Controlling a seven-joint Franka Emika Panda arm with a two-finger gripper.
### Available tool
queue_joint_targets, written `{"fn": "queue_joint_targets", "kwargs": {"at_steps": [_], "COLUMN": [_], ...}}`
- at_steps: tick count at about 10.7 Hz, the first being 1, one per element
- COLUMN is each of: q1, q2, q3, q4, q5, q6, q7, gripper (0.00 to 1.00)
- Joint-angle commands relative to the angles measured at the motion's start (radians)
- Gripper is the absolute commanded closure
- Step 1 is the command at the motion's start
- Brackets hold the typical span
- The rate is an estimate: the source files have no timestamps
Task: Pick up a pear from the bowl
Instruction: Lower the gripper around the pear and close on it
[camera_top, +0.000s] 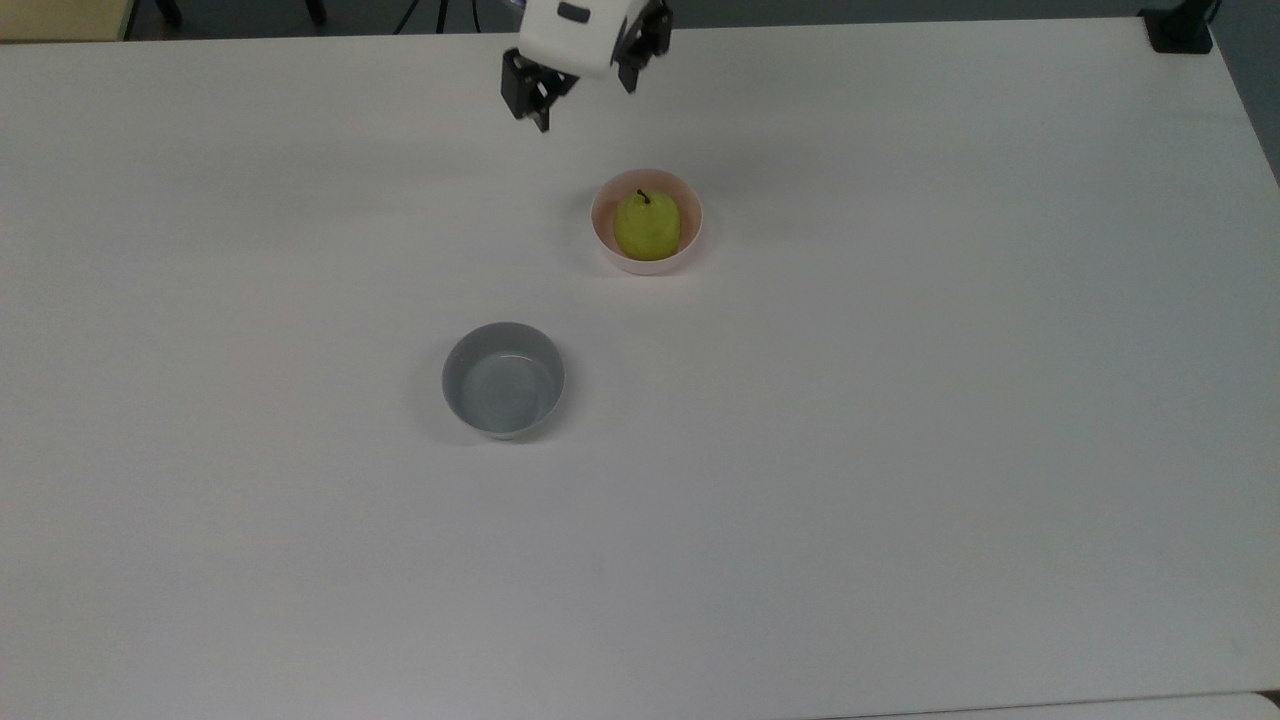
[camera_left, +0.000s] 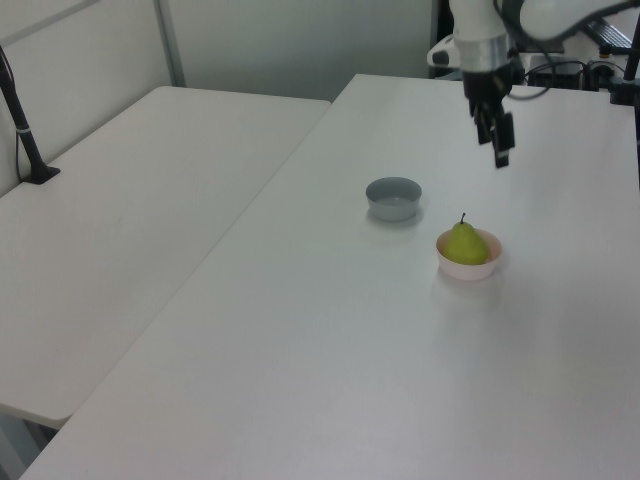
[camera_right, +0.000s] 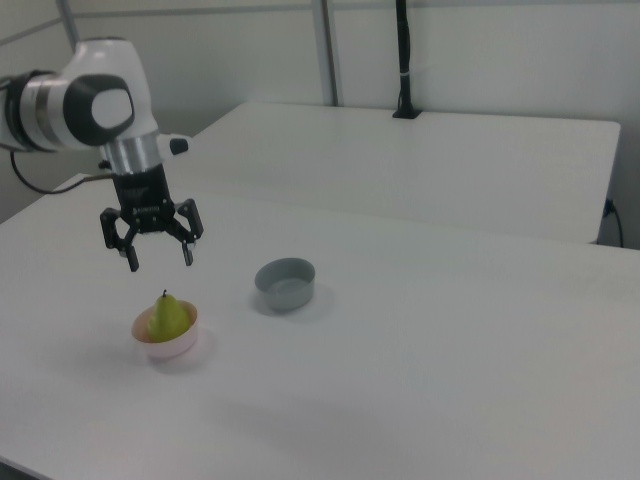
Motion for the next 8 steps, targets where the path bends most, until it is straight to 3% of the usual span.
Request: {"fn": "queue_joint_targets", "kwargs": {"at_steps": [1, 4, 8], "q1": [0.004, 0.009, 0.024], "q2": [-0.02, 0.016, 0.078], "q3": [0.019, 0.051, 0.057], "q4": [-0.138, -0.186, -0.188], "q5": [0.042, 0.053, 0.053], "q6": [0.187, 0.317, 0.388], "q7": [0.123, 0.207, 0.249], "gripper": [0.05, 0.05, 0.05]}}
